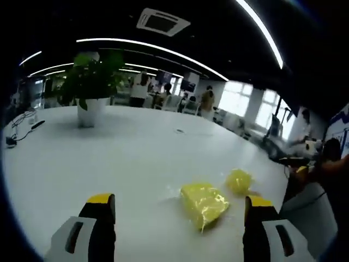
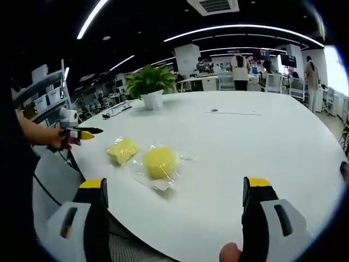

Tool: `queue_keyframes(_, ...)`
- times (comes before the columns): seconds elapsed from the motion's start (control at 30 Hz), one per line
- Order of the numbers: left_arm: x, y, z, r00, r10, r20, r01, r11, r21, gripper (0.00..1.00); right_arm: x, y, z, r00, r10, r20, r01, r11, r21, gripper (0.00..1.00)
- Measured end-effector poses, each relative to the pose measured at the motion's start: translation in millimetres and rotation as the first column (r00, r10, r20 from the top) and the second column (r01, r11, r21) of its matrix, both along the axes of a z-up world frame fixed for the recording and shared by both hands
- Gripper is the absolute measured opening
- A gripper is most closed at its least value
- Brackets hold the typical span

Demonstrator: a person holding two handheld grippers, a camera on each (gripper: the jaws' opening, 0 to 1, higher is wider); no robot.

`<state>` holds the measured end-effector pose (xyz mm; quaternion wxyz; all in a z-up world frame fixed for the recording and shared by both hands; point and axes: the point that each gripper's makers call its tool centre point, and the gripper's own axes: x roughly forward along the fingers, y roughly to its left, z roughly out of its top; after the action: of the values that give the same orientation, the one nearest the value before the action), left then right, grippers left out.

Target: Compare the silicone blocks by pressing each to a similar depth, holding the contact briefly, and releasing to observe deformation and rebound differences across the visible hardness samples.

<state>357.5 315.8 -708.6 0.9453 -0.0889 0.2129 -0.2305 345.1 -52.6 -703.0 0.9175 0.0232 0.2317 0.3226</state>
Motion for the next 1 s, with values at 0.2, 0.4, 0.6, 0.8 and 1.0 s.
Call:
queue_keyframes(0.2, -30.5, 2, 14.7, 1.000, 0.011, 0.021, -0.011, 1.000, -0.011, 1.00, -3, 3, 2.6, 1.000, 0.024, 0.016, -0.024, 1.000, -0.014, 0.96)
queue_keyframes(0.4, -46.7, -4, 15.3, 0.999, 0.013, 0.032, -0.012, 0.999, -0.039, 1.00, -2, 5, 13.0, 0.999, 0.025, 0.040, -0.026, 0.999, 0.030, 0.96)
queue_keyframes(0.6, -46.7, -6, 10.9, 0.999, -0.004, 0.033, 0.005, 0.999, -0.032, 1.00, -6, -4, -5.7, 1.000, 0.011, -0.011, -0.011, 1.000, -0.020, 0.96)
queue_keyframes(0.8, -48.3, -9, 10.2, 0.999, -0.016, 0.034, 0.017, 1.000, -0.024, 1.00, -11, -7, -6.2, 1.000, 0.007, 0.001, -0.007, 0.999, -0.036, 0.96)
queue_keyframes(1.0, -51.5, -12, 6.2, 0.998, -0.053, 0.022, 0.052, 0.999, 0.009, 1.00, -14, -6, -6.2, 1.000, 0.013, 0.003, -0.013, 0.999, -0.033, 0.96)
